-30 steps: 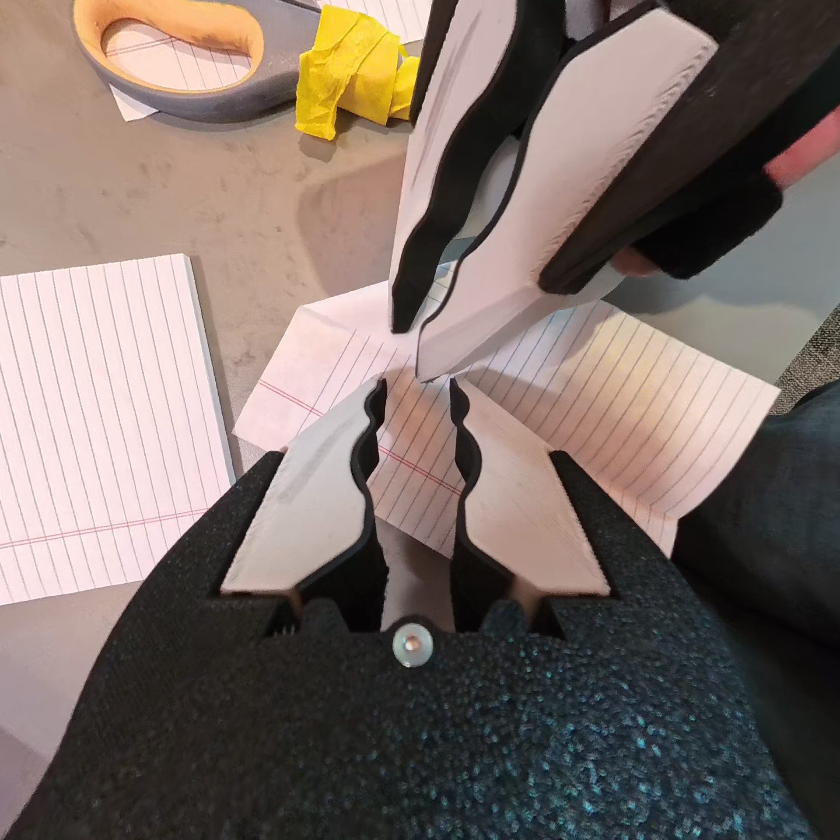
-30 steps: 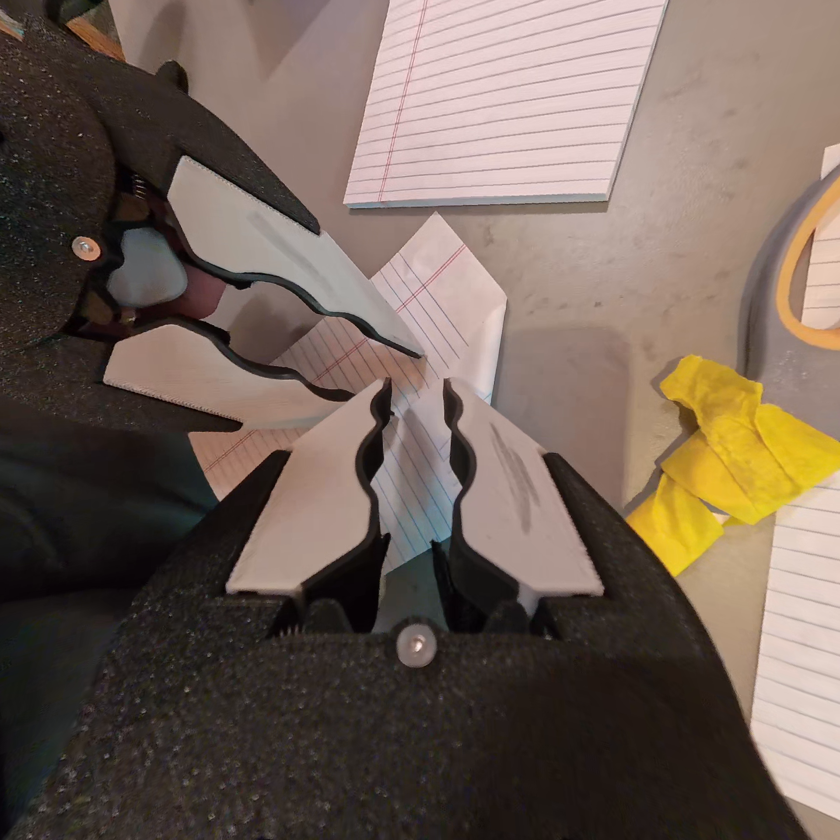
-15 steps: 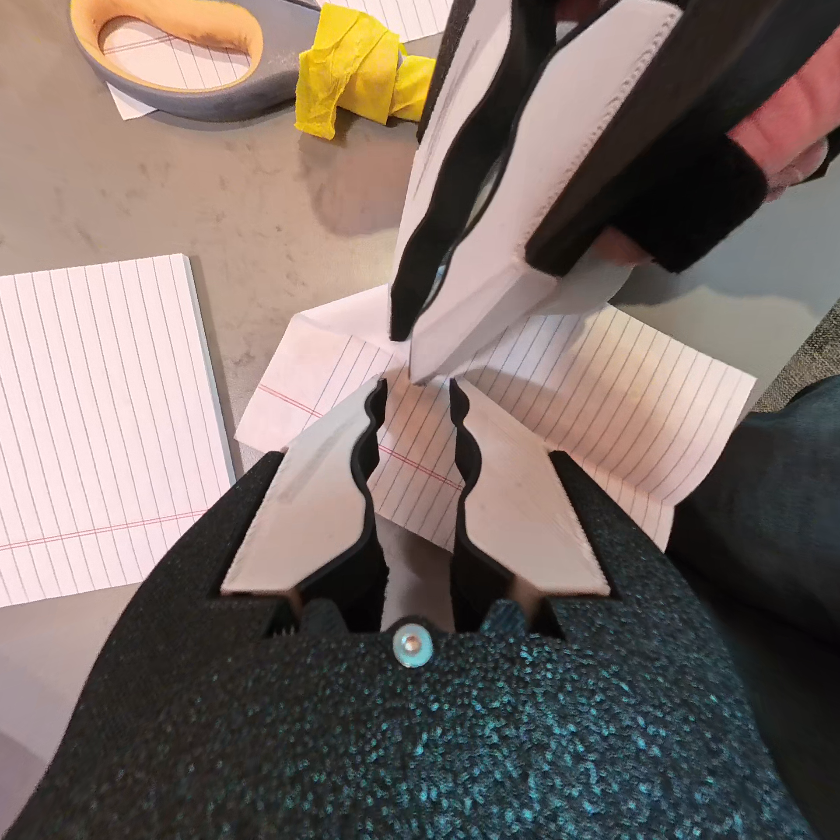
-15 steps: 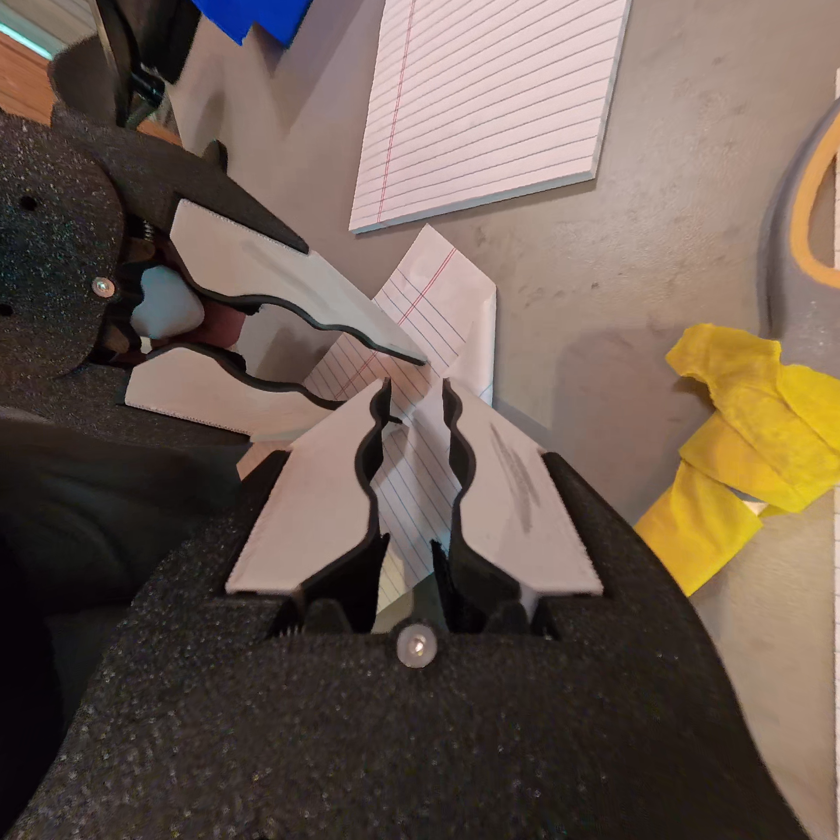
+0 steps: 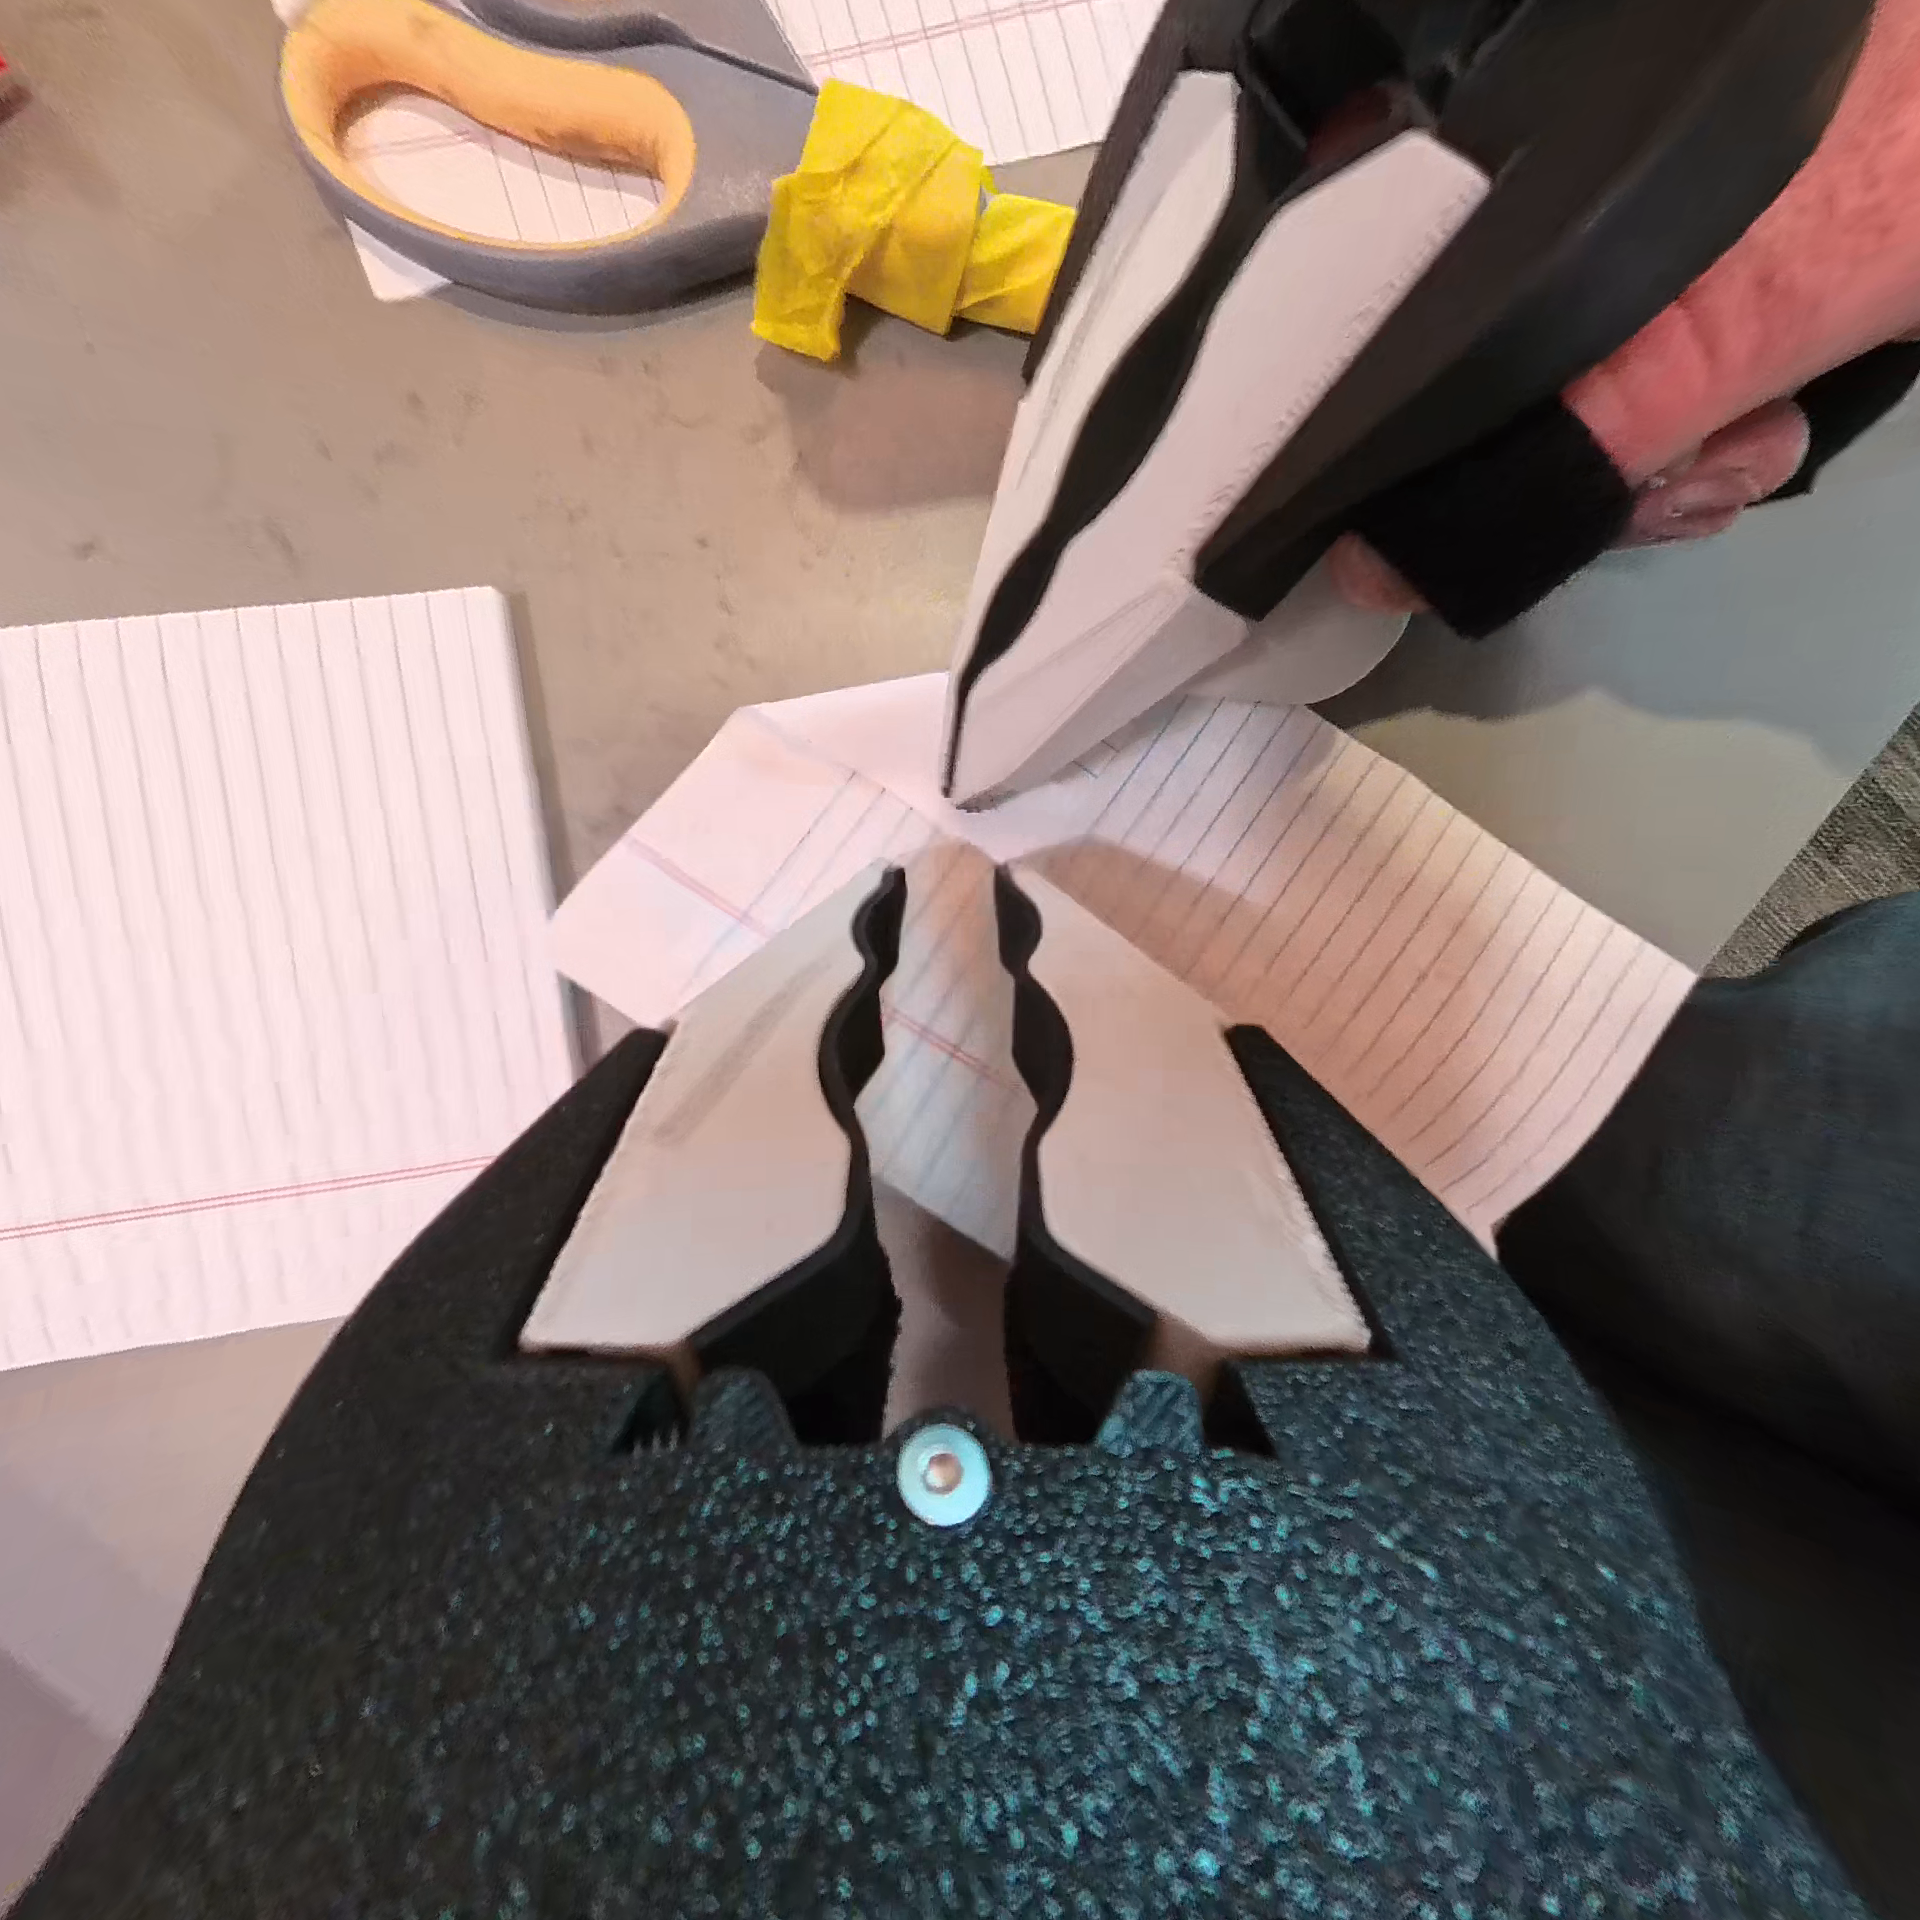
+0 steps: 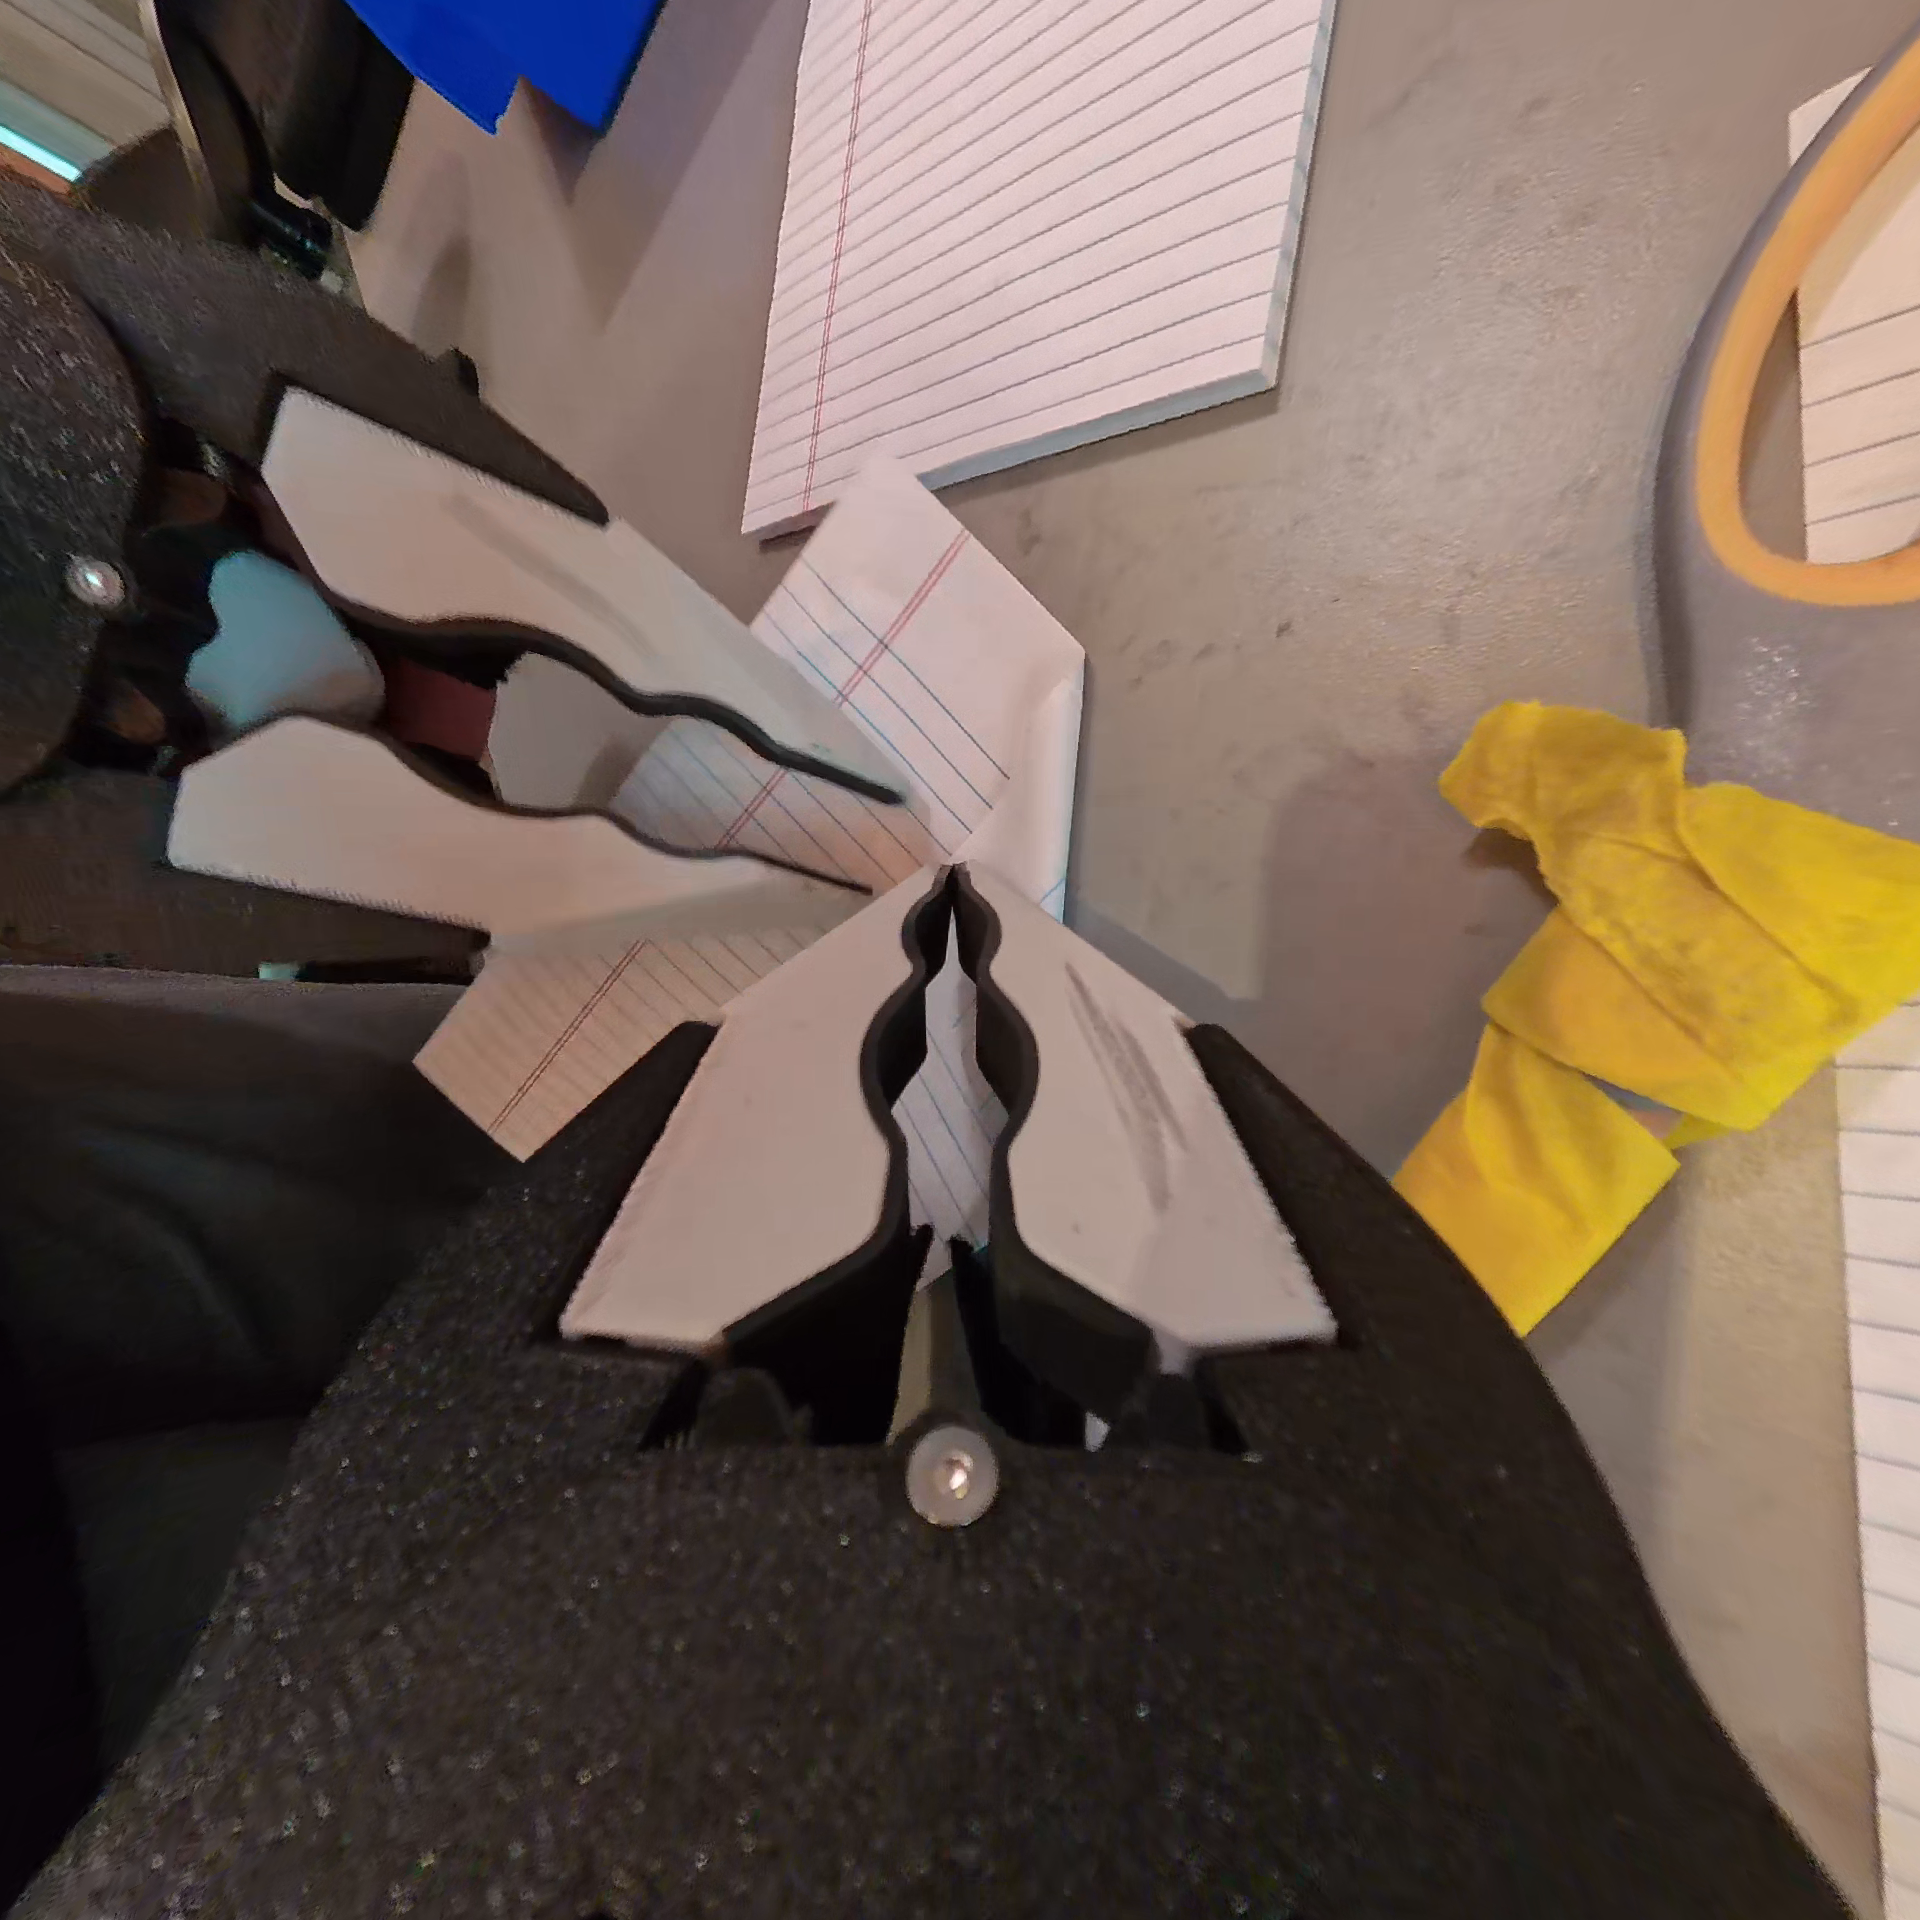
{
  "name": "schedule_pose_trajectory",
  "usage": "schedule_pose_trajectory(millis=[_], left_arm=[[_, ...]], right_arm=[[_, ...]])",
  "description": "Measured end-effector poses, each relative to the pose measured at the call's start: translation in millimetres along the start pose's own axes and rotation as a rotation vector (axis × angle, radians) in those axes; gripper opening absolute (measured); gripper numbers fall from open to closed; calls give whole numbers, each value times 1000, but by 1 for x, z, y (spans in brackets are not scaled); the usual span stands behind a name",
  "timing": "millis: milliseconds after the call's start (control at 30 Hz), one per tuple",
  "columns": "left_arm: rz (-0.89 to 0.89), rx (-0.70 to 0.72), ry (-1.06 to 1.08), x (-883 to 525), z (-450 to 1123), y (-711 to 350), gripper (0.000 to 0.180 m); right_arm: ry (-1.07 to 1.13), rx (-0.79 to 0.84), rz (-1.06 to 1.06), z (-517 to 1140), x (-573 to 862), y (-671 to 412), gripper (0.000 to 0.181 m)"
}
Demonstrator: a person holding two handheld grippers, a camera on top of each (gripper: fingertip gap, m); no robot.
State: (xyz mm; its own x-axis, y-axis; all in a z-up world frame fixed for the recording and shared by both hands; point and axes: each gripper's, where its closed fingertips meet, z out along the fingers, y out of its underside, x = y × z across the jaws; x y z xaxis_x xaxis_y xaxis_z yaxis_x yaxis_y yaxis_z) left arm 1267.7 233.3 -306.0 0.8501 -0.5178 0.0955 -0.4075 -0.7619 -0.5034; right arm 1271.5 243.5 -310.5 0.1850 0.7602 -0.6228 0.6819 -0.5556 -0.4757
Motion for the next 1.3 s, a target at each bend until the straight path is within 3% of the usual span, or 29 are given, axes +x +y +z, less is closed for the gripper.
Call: schedule_pose_trajectory(millis=[200, 700, 967, 1300], left_arm=[[-14, 43, 5, -16, -6, -20, 11], [48, -31, 66, -22, 21, -26, 0], [-97, -6, 99, -28, 21, -27, 0], [-106, -3, 80, -28, 20, -27, 0]], right_arm=[[5, 13, 9, 0, 0, 0, 0], [-11, 17, 31, 0, 0, 0, 0], [-28, 24, 51, 0, 0, 0, 0], [-11, -6, 43, -1, 1, 0, 0]])
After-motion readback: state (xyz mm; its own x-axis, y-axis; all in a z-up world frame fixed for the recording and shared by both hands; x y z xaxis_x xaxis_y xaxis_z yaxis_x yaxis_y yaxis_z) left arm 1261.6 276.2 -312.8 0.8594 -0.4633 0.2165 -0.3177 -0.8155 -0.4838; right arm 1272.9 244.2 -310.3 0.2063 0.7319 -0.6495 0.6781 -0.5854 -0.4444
